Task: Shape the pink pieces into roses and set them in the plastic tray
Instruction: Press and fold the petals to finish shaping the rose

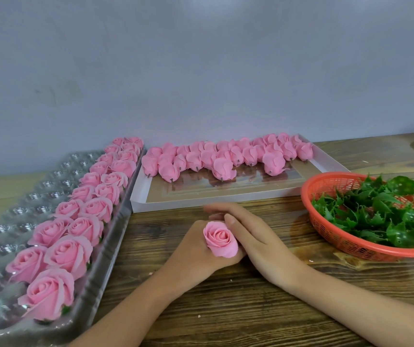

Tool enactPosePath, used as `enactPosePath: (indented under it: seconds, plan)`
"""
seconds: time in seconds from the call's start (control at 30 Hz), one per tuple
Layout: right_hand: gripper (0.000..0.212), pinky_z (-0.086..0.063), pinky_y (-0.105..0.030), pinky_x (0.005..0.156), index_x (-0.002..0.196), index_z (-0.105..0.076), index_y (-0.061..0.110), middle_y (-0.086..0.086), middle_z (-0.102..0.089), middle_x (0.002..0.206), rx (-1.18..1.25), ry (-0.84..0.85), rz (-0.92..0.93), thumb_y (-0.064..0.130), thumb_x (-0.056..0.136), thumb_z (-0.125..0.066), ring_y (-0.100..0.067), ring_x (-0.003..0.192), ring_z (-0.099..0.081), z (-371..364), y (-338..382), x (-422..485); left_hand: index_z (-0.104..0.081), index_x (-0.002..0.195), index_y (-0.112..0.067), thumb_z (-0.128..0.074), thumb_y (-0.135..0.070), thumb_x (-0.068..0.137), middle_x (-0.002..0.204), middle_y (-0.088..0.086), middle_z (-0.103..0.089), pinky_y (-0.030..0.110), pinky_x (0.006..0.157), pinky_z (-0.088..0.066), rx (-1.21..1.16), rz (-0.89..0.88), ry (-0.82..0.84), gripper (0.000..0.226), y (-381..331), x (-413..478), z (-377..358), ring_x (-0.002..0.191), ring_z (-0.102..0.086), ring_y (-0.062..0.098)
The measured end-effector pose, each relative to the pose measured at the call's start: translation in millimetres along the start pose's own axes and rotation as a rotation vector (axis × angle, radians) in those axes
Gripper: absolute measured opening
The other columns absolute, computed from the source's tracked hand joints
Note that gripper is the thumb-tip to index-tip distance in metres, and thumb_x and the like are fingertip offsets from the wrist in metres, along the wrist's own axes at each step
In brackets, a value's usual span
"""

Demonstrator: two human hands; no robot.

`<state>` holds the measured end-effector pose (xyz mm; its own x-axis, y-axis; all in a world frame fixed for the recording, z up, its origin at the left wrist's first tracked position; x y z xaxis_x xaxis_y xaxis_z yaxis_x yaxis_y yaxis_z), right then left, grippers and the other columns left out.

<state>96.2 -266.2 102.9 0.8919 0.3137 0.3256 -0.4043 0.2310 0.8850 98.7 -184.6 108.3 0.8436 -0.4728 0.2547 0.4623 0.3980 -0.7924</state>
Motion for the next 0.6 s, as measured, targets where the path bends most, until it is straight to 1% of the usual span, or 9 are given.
enactPosePath:
  seconds: [0.1, 0.17, 0.23, 0.3, 0.33, 0.37, 0.47, 0.53, 0.6]
  plan:
    - [0.027, -0.045, -0.029, 0.102, 0.123, -0.060, 0.019, 0.010, -0.062, 0.126, 0.040, -0.121, 0.136, 0.020, 0.102, -0.043, -0.010, 0.125, -0.055, 12.7, 14.2, -4.1, -0.060, 0.069, -0.009, -0.074, -0.010, 0.078, 0.066, 0.001, -0.062, 0.017, 0.059, -0.045, -0.041, 0.023, 0.006, 0.016, 2.8, 0.8, 0.8, 0.063, -0.057, 0.006]
    - [0.015, -0.044, -0.028, 0.101, 0.111, -0.062, 0.019, 0.008, -0.059, 0.128, -0.005, -0.119, 0.262, 0.023, 0.099, -0.053, -0.016, 0.127, -0.052, 12.4, 27.8, -8.6, -0.062, 0.072, -0.021, -0.073, -0.011, 0.078, 0.070, -0.012, -0.065, 0.011, 0.063, -0.046, -0.021, 0.045, 0.017, 0.016, 6.6, -0.7, -2.0, 0.068, -0.061, 0.001]
    - [0.010, -0.040, -0.021, 0.101, 0.101, -0.063, 0.018, 0.006, -0.056, 0.130, -0.081, -0.074, 0.331, 0.024, 0.093, -0.063, -0.016, 0.129, -0.050, 5.7, 36.3, -11.5, -0.063, 0.073, -0.043, -0.070, 0.001, 0.078, 0.068, -0.038, -0.060, 0.002, 0.061, -0.043, -0.106, 0.112, 0.019, 0.045, 8.8, -5.4, -1.0, 0.068, -0.058, -0.017]
    - [0.011, -0.039, -0.021, 0.102, 0.095, -0.063, 0.019, 0.007, -0.053, 0.131, -0.138, -0.022, 0.354, 0.023, 0.088, -0.071, -0.016, 0.132, -0.048, -1.4, 39.0, -12.6, -0.057, 0.078, -0.069, -0.062, 0.016, 0.078, 0.071, -0.053, -0.051, -0.003, 0.062, -0.041, -0.156, 0.139, 0.019, 0.084, 9.7, -9.5, -1.6, 0.071, -0.052, -0.028]
    - [0.011, -0.039, -0.023, 0.103, 0.094, -0.063, 0.019, 0.009, -0.052, 0.132, -0.165, -0.005, 0.361, 0.022, 0.087, -0.072, -0.016, 0.132, -0.048, -3.8, 39.3, -13.0, -0.056, 0.080, -0.069, -0.060, 0.019, 0.078, 0.073, -0.055, -0.050, -0.003, 0.063, -0.040, -0.145, 0.141, 0.013, 0.087, 9.2, -9.7, -1.5, 0.073, -0.051, -0.030]
    - [0.011, -0.039, -0.025, 0.103, 0.092, -0.063, 0.019, 0.010, -0.051, 0.133, -0.193, 0.000, 0.367, 0.019, 0.087, -0.073, -0.016, 0.132, -0.048, -5.0, 39.3, -13.0, -0.060, 0.081, -0.057, -0.060, 0.019, 0.078, 0.074, -0.055, -0.049, -0.003, 0.063, -0.040, -0.134, 0.131, 0.008, 0.076, 11.5, -9.4, -2.1, 0.073, -0.050, -0.030]
    - [0.014, -0.038, -0.022, 0.103, 0.091, -0.062, 0.018, 0.012, -0.051, 0.132, -0.249, -0.038, 0.368, 0.012, 0.085, -0.073, -0.014, 0.130, -0.048, -3.4, 38.5, -12.3, -0.041, 0.085, -0.040, -0.063, 0.011, 0.079, 0.071, -0.059, -0.044, -0.002, 0.061, -0.039, -0.069, 0.145, -0.034, 0.056, 18.8, -8.5, -1.9, 0.071, -0.048, -0.031]
    - [0.016, -0.037, -0.019, 0.102, 0.092, -0.060, 0.019, 0.010, -0.054, 0.128, -0.278, -0.082, 0.373, 0.012, 0.085, -0.073, -0.010, 0.128, -0.048, -0.9, 39.3, -12.1, -0.038, 0.081, -0.038, -0.062, 0.009, 0.080, 0.067, -0.061, -0.039, -0.004, 0.059, -0.037, -0.022, 0.146, -0.081, 0.053, 20.8, -7.2, 0.3, 0.068, -0.045, -0.033]
    - [0.014, -0.036, -0.017, 0.101, 0.092, -0.059, 0.019, 0.007, -0.056, 0.124, -0.306, -0.118, 0.374, 0.015, 0.085, -0.071, -0.007, 0.128, -0.047, 1.2, 40.4, -12.1, -0.039, 0.076, -0.038, -0.060, 0.011, 0.080, 0.062, -0.056, -0.043, -0.005, 0.058, -0.036, 0.018, 0.134, -0.125, 0.054, 17.6, -5.7, 2.7, 0.065, -0.045, -0.033]
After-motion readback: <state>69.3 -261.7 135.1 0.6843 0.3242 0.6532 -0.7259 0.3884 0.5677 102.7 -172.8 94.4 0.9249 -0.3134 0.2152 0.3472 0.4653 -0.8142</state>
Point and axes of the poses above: each hand's wrist, its own x-axis towards the middle knuckle, its own z-axis out of the back of the hand, y = z × x, the point moved 8 cm from there along x, towards the middle knuckle
